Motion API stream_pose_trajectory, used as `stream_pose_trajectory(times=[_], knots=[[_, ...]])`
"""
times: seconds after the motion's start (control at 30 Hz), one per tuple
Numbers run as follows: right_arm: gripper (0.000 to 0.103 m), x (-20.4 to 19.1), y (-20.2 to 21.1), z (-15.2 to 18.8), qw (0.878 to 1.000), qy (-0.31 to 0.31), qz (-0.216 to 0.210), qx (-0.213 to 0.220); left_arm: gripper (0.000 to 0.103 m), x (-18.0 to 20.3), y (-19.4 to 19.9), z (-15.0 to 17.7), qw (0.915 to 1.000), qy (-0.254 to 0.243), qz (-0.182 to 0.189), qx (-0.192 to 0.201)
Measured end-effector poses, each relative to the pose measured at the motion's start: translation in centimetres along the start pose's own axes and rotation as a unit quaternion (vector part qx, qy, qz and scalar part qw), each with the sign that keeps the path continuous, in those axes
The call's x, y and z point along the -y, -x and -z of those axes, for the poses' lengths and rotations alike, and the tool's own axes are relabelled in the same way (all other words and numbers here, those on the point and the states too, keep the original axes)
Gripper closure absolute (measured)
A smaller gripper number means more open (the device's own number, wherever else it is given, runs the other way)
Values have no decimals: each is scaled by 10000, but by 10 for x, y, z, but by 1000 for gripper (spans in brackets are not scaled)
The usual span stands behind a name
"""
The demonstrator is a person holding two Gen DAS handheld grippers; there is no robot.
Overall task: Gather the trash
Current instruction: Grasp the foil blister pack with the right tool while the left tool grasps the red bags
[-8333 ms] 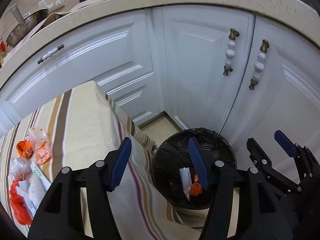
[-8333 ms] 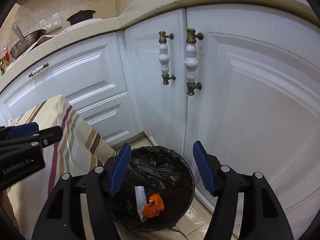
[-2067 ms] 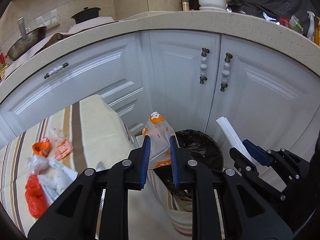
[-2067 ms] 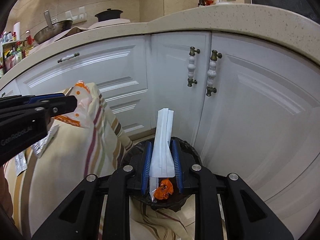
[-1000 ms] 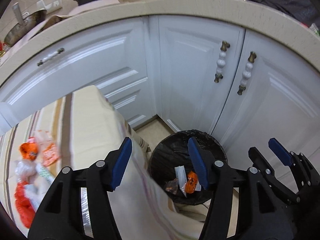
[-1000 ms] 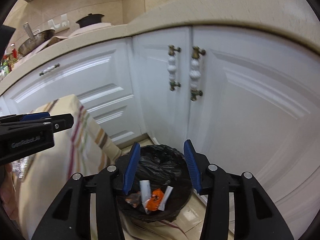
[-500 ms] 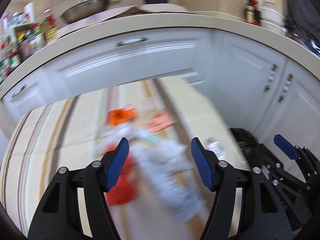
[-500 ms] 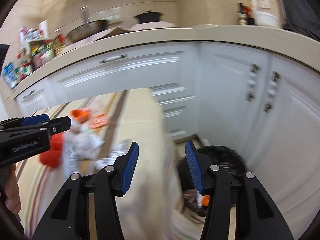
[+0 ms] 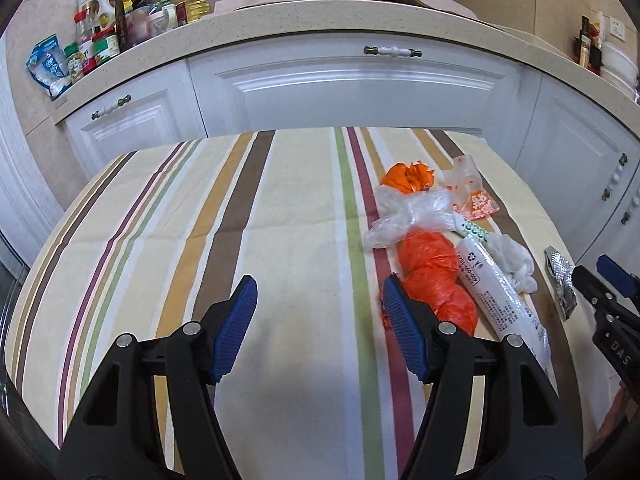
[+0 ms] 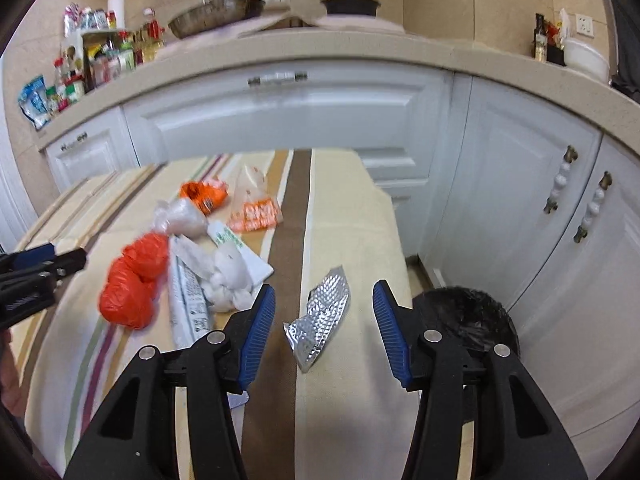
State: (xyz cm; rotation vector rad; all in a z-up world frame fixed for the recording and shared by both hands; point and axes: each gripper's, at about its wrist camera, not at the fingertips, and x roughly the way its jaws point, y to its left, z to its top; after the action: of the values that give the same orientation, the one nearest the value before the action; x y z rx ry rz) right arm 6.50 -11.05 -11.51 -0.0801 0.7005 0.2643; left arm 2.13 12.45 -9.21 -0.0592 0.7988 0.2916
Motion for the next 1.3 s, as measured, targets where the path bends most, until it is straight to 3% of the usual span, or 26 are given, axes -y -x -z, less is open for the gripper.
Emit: stream_pose_trajectory(times=[0.3, 0.47, 0.6, 0.87, 1.07, 1.23, 1.3], knots=[[54, 2, -25, 0, 9978, 2, 17, -662, 39, 10, -10, 8, 9995, -8, 265, -184], [69, 4, -31, 3, 9959, -43, -115, -891, 38, 19, -13, 10, 9986, 2, 473, -250], [78, 7, -31, 3, 9960, -79, -148, -876, 32, 25, -12, 10, 9977, -1, 624, -278], [78, 13, -21, 3, 9976, -116, -217, -647, 24, 28, 4, 3, 9966, 182, 800, -93], [78, 21, -11, 6, 9986, -162, -205, -470, 23, 42, -8, 3, 9972, 72, 740, -114], [78, 27, -4, 8, 9989, -208, -159, -388, 28, 49, -22, 5, 9970, 2, 743, -238], [78, 30, -3, 8, 9989, -240, -156, -363, 39, 50, -22, 6, 9964, -9, 823, -219]])
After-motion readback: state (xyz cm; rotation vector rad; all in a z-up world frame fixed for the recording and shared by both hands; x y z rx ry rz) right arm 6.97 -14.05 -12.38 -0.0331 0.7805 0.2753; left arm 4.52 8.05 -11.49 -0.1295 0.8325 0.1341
